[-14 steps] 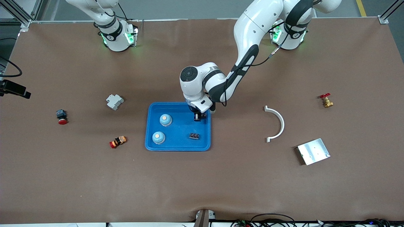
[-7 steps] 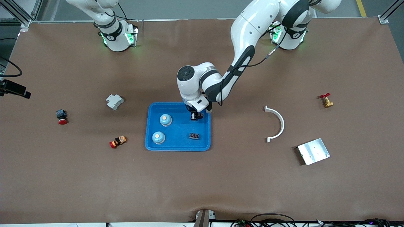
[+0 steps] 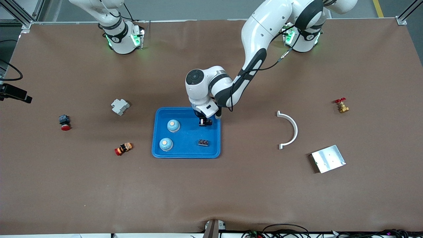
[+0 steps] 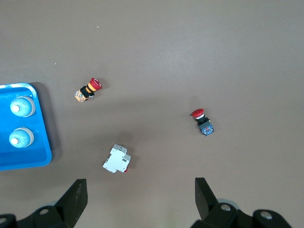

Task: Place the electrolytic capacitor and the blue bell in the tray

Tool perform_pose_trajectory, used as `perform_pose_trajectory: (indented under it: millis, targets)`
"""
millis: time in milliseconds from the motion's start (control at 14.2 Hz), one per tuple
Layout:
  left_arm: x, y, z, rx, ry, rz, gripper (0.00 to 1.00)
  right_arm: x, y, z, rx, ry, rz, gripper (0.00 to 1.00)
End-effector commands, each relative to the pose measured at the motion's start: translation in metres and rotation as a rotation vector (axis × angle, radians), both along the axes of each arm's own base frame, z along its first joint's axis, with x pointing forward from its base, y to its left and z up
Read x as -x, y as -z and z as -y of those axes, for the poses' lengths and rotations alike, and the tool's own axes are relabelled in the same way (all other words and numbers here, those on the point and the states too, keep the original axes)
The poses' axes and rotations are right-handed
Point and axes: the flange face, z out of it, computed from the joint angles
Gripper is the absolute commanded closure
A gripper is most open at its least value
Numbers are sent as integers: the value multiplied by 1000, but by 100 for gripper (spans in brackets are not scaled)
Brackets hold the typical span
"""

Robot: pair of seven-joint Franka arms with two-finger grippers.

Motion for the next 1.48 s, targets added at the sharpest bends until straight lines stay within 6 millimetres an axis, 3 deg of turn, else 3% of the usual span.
perform_pose_trajectory:
  millis: [0, 212, 423, 706, 847, 988, 1129, 1411]
  targets:
    - [-7, -8, 4, 10, 23, 41, 0, 2, -2, 2, -17, -2, 5, 0]
    - [-17, -38, -1, 18, 21, 57, 0, 2, -2, 2, -18, -2, 2, 0]
    - [-35, -63, -18, -8, 90, 51, 0, 2, -2, 0, -18, -5, 2, 0]
    - [-55, -90, -57, -92, 200, 3, 0, 2, -1, 1, -18, -2, 1, 0]
    - [-60, -109, -92, -101, 291, -28, 0, 2, -2, 1, -17, -2, 2, 0]
    - [-78, -155, -135, -40, 333, -36, 0, 2, -2, 2, -17, -1, 2, 0]
    - [-91, -186, -174, -3, 418, -46, 0, 1, -3, 0, -16, -5, 10, 0]
    - [-101, -198, -257, -34, 653, -83, 0, 2, -1, 1, -18, -4, 1, 0]
